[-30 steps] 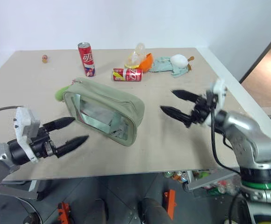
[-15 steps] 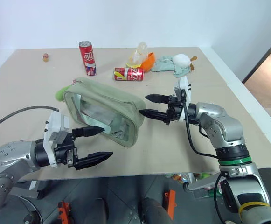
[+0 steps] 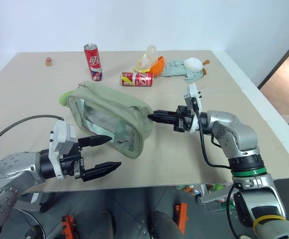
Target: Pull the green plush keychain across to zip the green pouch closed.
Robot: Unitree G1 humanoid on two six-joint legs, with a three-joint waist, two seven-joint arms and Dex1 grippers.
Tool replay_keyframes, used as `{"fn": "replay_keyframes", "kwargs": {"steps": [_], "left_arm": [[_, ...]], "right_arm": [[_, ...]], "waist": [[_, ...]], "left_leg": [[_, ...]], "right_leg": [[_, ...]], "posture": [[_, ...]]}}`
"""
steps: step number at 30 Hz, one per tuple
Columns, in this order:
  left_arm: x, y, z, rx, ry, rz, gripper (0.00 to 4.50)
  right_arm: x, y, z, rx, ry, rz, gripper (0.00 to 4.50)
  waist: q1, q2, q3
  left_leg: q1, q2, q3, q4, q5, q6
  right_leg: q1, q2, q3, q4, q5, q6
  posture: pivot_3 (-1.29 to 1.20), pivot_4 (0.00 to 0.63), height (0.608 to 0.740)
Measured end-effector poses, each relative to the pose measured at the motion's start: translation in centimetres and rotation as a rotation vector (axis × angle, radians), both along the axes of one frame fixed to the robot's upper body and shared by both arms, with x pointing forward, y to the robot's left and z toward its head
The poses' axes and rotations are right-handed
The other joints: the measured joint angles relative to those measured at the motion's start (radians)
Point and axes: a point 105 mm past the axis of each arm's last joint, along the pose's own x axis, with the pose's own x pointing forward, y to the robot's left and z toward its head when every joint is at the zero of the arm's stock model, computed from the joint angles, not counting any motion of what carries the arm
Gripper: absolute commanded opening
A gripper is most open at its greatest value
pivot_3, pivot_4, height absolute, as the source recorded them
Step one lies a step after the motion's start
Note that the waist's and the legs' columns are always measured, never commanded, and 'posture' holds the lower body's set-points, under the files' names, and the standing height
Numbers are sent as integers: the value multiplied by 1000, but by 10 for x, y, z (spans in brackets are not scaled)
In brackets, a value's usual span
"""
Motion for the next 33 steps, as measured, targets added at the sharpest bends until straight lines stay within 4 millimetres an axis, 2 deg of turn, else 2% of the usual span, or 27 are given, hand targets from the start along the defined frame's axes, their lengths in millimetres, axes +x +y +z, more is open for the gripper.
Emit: {"fn": "replay_keyframes", "kwargs": {"steps": [5, 9, 14, 19, 20, 21, 25, 27, 30, 33], "left_arm": [[1, 0, -1, -1, -2, 3, 4500], [1, -3, -2, -11, 4, -7, 4500], [1, -5, -1, -20, 0, -14, 4500], [2, -5, -1, -19, -3, -17, 4500], [2, -5, 0, -19, -6, -17, 4500], [3, -5, 0, -19, -8, -17, 4500], [5, -5, 0, -17, -9, -15, 4500], [8, -5, 0, -18, -5, -15, 4500], [11, -5, 2, -22, -10, -20, 4500], [15, -6, 5, -31, -10, -39, 4500]], "right_arm": [[1, -7, 7, -66, -69, 44, 73], [27, -38, 25, -203, -233, -6, 73], [48, -56, 22, -280, -271, -50, 73], [55, -64, 22, -294, -259, -62, 1627], [55, -65, 25, -259, -244, -74, 2058], [55, -66, 28, -238, -238, -83, 2281], [50, -74, 53, -83, -244, -167, 3679], [38, -87, 66, -3, -245, -239, 4342], [19, -97, 71, 49, -222, -308, 4342], [-6, -88, 61, 65, -190, -327, 4342]], "waist": [[0, 1, 1], [0, 1, 1], [-1, 1, 1], [0, 1, 1], [0, 1, 1], [0, 1, 1], [1, 1, 1], [7, 1, 1], [8, 1, 1], [3, 1, 1]], "left_leg": [[0, 0, 1, 0, 0, 0], [1, 0, 1, 1, 0, 0], [1, 0, 1, 0, 0, 0], [0, 0, 1, 0, -1, 0], [0, 0, 1, 0, -1, 0], [0, 0, 1, 0, -1, 0], [0, -1, 0, 0, -1, 0], [-1, -1, -2, 0, -1, -1], [-1, -1, -2, 0, -1, -1], [0, 0, -2, 0, -1, -1]], "right_leg": [[0, 0, 0, 0, 0, 0], [0, 0, 0, 0, 0, 0], [0, 0, 0, 0, 1, -1], [0, 0, 1, 0, 2, -5], [0, 0, 1, 0, 2, -5], [0, 0, 1, 0, 2, -5], [1, -1, 0, 0, 2, -5], [1, -1, -2, 0, 1, -5], [1, -1, -1, 0, -1, -2], [1, 0, -1, 1, -2, 0]], "posture": [[0, 150, 740], [0, 150, 740], [0, 150, 740], [0, 150, 740], [0, 150, 740], [0, 150, 740], [0, 150, 740], [0, 150, 740], [0, 150, 740], [0, 150, 740]]}}
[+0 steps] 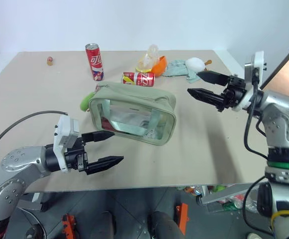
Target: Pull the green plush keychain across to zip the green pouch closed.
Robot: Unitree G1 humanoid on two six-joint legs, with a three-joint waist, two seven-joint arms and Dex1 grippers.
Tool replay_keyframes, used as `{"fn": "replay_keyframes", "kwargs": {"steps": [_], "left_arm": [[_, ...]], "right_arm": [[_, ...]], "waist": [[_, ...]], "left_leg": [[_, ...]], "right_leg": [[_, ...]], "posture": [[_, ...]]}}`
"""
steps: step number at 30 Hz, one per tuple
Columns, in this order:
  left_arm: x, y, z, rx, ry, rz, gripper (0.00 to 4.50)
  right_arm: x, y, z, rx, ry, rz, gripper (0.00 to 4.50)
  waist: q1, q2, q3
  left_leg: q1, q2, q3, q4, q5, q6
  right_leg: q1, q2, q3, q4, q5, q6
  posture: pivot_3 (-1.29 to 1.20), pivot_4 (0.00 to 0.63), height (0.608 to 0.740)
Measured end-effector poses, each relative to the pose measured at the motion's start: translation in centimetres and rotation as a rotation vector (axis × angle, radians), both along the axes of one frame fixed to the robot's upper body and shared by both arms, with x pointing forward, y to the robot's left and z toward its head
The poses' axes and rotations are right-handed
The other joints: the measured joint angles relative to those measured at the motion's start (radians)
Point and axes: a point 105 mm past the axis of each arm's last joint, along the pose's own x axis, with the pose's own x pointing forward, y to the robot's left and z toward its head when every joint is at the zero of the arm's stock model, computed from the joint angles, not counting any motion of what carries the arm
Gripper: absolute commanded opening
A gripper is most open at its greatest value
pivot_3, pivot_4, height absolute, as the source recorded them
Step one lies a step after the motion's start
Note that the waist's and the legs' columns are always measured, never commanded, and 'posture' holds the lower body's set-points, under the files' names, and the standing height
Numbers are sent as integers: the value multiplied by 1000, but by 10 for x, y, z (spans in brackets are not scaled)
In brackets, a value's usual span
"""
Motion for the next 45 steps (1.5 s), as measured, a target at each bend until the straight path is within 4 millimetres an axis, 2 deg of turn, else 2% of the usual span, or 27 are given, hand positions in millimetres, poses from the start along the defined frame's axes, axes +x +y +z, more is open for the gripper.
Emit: {"fn": "replay_keyframes", "kwargs": {"steps": [3, 5, 10, 14, 18, 23, 31, 38, 45], "left_arm": [[2, -1, 4, -12, 0, -33, 4500], [1, -4, 4, -8, 1, -66, 4500], [6, -5, 5, 8, -7, -86, 4500], [8, -6, 8, 17, -25, -88, 4500], [8, -5, 5, 25, -22, -78, 4500], [9, -4, 3, 33, -21, -64, 4500], [9, -3, -1, 34, -8, -54, 4500], [9, -2, -3, 39, -4, -47, 4500], [8, 0, -6, 40, 7, -40, 4500]], "right_arm": [[-21, 26, -27, 21, 56, 13, 4342], [-24, 36, -38, 28, 87, 6, 4342], [-18, 44, -43, 20, 74, -40, 4342], [-14, 46, -54, -7, 79, -47, 3218], [-12, 47, -63, -28, 85, -53, 1753], [-13, 49, -64, -44, 64, -39, 36], [-24, 49, -62, -112, -21, 107, 36], [-11, 27, -57, -183, -76, 197, 36], [-11, 25, -59, -198, -84, 260, 36]], "waist": [[-6, 0, 0], [-6, 1, 0], [-4, 0, 0], [-4, 0, 0], [-4, 0, 0], [-4, 0, 0], [-4, 0, 0], [-4, 0, 0], [-3, 0, 0]], "left_leg": [[1, 1, -1, 0, 0, 0], [1, 1, 0, 0, 1, 0], [1, 1, 1, 3, 2, 0], [1, 1, 1, 2, 2, 0], [1, 1, 0, 0, 1, 1], [0, 1, 0, 0, 1, 1], [1, 1, 0, 1, 1, 1], [1, 1, 0, 1, 1, 1], [1, 1, -1, 1, 1, 1]], "right_leg": [[0, 3, 1, 1, 1, 0], [0, 3, 2, 1, 2, 0], [1, 2, 3, 1, 2, -2], [0, 2, 3, 0, 3, 1], [-1, 3, 2, 0, 2, 0], [0, 3, 2, 0, 1, 0], [0, 3, 2, 0, 2, 1], [0, 3, 1, 0, 2, 0], [0, 3, 1, 0, 2, 0]], "posture": [[0, 150, 740], [0, 150, 740], [0, 150, 740], [0, 150, 740], [0, 150, 740], [0, 150, 740], [0, 150, 740], [0, 150, 740], [0, 150, 740]]}}
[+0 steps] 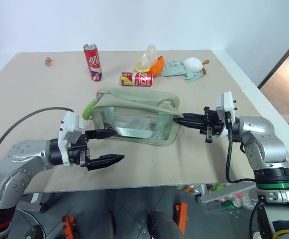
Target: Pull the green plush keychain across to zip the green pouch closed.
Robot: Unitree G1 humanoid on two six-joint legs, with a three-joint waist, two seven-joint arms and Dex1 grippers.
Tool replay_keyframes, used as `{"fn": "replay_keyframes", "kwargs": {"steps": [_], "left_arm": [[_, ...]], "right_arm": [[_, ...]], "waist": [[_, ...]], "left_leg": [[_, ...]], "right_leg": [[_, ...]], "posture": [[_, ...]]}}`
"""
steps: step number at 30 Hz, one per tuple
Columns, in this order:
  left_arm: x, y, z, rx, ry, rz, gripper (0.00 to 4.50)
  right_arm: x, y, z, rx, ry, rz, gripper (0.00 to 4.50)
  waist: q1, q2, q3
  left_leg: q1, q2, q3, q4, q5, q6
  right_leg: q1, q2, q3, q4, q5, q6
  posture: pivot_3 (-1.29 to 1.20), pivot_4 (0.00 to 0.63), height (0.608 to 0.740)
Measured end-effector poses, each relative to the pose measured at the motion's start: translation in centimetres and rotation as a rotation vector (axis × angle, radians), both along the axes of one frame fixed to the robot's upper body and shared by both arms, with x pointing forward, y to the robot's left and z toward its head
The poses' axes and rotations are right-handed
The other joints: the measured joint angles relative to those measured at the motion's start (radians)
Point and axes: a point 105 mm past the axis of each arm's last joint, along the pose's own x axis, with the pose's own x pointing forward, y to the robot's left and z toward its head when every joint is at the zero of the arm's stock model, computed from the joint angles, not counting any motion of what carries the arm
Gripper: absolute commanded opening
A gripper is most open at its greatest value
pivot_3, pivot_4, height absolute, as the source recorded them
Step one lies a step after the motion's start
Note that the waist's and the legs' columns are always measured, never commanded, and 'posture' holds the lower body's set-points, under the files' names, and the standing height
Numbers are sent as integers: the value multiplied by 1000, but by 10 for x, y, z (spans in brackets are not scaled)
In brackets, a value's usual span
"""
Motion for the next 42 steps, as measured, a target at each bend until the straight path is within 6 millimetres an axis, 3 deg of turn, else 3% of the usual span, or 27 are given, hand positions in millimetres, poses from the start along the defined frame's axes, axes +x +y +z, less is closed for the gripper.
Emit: {"fn": "replay_keyframes", "kwargs": {"steps": [9, 19, 23, 24, 28, 30, 33, 40, 41, 42], "left_arm": [[0, 3, 0, 21, -4, 5, 4500], [3, 5, 4, 31, -23, 22, 4500], [16, 29, 18, -9, -74, 170, 4500], [25, 50, 27, -34, -108, 276, 4500], [47, 92, 34, -32, -168, 465, 4500], [54, 98, 35, -25, -189, 494, 4500], [69, 99, 32, -46, -208, 497, 4500], [82, 83, 13, -42, -121, 357, 4500], [84, 81, 12, -46, -111, 339, 3949], [85, 81, 12, -49, -106, 332, 3721]], "right_arm": [[-13, 11, 9, 3, 11, 77, 36], [-1, -5, -13, -81, -36, 27, 36], [-1, -4, -12, -85, -37, 27, 36], [-1, -4, -12, -83, -32, 25, 36], [-1, -4, -11, -85, -33, 25, 36], [-1, -4, -10, -86, -36, 24, 36], [-1, -2, -7, -87, -40, 19, 36], [-2, -1, -3, -99, -51, 13, 36], [-3, -1, -2, -104, -55, 11, 0], [-3, -1, -1, -105, -58, 8, 0]], "waist": [[0, 0, 0], [-1, 0, 0], [-1, 0, 0], [0, 0, 0], [0, 0, 0], [0, 0, 0], [2, 0, 0], [1, 0, 0], [1, 0, 0], [1, 0, 0]], "left_leg": [[0, 0, 0, 0, 0, 0], [1, 0, 0, 0, 0, 0], [1, 1, 0, 0, 0, 0], [2, 1, 0, 0, 0, 0], [2, 1, 1, 1, 0, 0], [2, 1, 1, 1, 0, 0], [2, 1, 2, 1, 0, 0], [1, 1, 1, 0, 0, 0], [0, 1, 1, 0, 0, 0], [0, 1, 1, 0, 0, 0]], "right_leg": [[0, 0, 0, 0, 0, 0], [0, 0, 0, 0, 1, 0], [0, 1, 0, 1, 1, -1], [1, 1, 0, 1, 1, -1], [1, 1, 0, 1, 1, -1], [1, 1, 0, 1, 1, 0], [1, 1, 0, 1, 2, -1], [0, 1, 0, 1, 1, -1], [0, 1, 0, 1, 1, -1], [0, 1, 0, 1, 1, 0]], "posture": [[0, 150, 740], [0, 150, 740], [0, 150, 740], [0, 150, 740], [0, 150, 740], [0, 150, 740], [0, 150, 740], [0, 150, 740], [0, 150, 740], [0, 150, 740]]}}
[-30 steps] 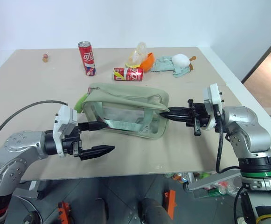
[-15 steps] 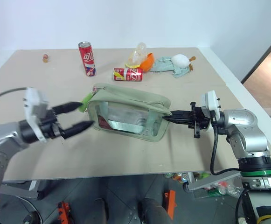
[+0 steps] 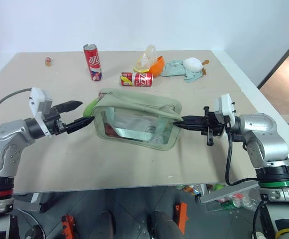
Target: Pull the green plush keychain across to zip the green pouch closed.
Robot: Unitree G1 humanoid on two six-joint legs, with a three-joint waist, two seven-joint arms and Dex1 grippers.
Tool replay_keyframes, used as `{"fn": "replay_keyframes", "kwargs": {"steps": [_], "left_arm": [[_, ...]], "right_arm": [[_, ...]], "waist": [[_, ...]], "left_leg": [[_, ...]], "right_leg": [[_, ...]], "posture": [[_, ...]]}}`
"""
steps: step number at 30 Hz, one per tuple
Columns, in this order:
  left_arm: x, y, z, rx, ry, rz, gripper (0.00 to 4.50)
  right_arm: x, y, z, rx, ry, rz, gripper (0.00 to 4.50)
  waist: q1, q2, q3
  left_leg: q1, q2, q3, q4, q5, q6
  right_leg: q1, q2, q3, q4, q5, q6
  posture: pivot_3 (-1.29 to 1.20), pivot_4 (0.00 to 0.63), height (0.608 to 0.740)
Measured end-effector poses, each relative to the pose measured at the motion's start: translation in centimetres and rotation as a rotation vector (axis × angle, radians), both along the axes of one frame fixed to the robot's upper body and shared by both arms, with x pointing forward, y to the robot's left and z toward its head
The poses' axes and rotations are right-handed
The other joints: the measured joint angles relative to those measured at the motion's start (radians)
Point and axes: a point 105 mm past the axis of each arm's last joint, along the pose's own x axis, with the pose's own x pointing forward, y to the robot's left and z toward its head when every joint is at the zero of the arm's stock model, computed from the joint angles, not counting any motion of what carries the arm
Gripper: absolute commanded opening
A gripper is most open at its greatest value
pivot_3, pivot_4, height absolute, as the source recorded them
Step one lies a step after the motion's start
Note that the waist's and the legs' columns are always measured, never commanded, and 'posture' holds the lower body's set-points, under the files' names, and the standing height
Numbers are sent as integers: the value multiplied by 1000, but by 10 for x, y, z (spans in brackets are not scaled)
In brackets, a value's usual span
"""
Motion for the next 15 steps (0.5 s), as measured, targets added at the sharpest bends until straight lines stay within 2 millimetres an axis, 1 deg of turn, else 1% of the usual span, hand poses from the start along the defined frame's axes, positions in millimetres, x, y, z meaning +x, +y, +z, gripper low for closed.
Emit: {"fn": "replay_keyframes", "kwargs": {"steps": [1, 2, 3, 5, 8, 10, 11, 15], "left_arm": [[3, 0, 1, -11, 5, -10, 3392], [5, 0, 2, -17, 6, -13, 2956], [5, 0, 2, -23, 7, -15, 2706], [8, 1, 3, -41, 18, -18, 2027], [11, 4, -1, -65, 53, -23, 892], [11, 5, -3, -72, 68, -27, 290], [12, 5, -3, -78, 80, -29, 52], [11, 5, -2, -97, 99, -41, 52]], "right_arm": [[-1, 0, 1, -3, -2, -2, 0], [-1, 1, 1, -5, -3, -3, 0], [-2, 1, 1, -6, -2, -3, 0], [-2, 1, 2, -8, -3, -4, 0], [-2, -1, 1, -15, -3, -14, 0], [-2, -2, 1, -16, -4, -20, 0], [-2, -2, 1, -17, -4, -21, 0], [-2, -3, 1, -18, -4, -26, 0]], "waist": [[0, 0, 0], [0, 0, 0], [0, 0, 0], [0, 0, 0], [0, 0, 0], [0, 0, 0], [0, 0, 0], [0, 0, 0]], "left_leg": [[0, 0, 0, 0, 0, 0], [0, 0, 0, 0, 0, 0], [0, 0, 0, 0, 0, 0], [0, 0, 0, 0, 0, 0], [0, 0, 0, 0, 0, 0], [0, 0, 0, 0, 0, 0], [0, 0, 0, 0, 0, 0], [0, 0, 0, 0, 0, 0]], "right_leg": [[0, 0, 0, 0, 0, 0], [0, 0, 0, 0, 0, 0], [0, 0, 0, 0, 0, 0], [0, 0, 0, 0, 0, 0], [0, 0, 0, 0, 0, 0], [0, 0, 0, 0, 0, 0], [0, 0, 0, 0, 0, 0], [0, 0, 0, 0, 0, 0]], "posture": [[0, 150, 740], [0, 150, 740], [0, 150, 740], [0, 150, 740], [0, 150, 740], [0, 150, 740], [0, 150, 740], [0, 150, 740]]}}
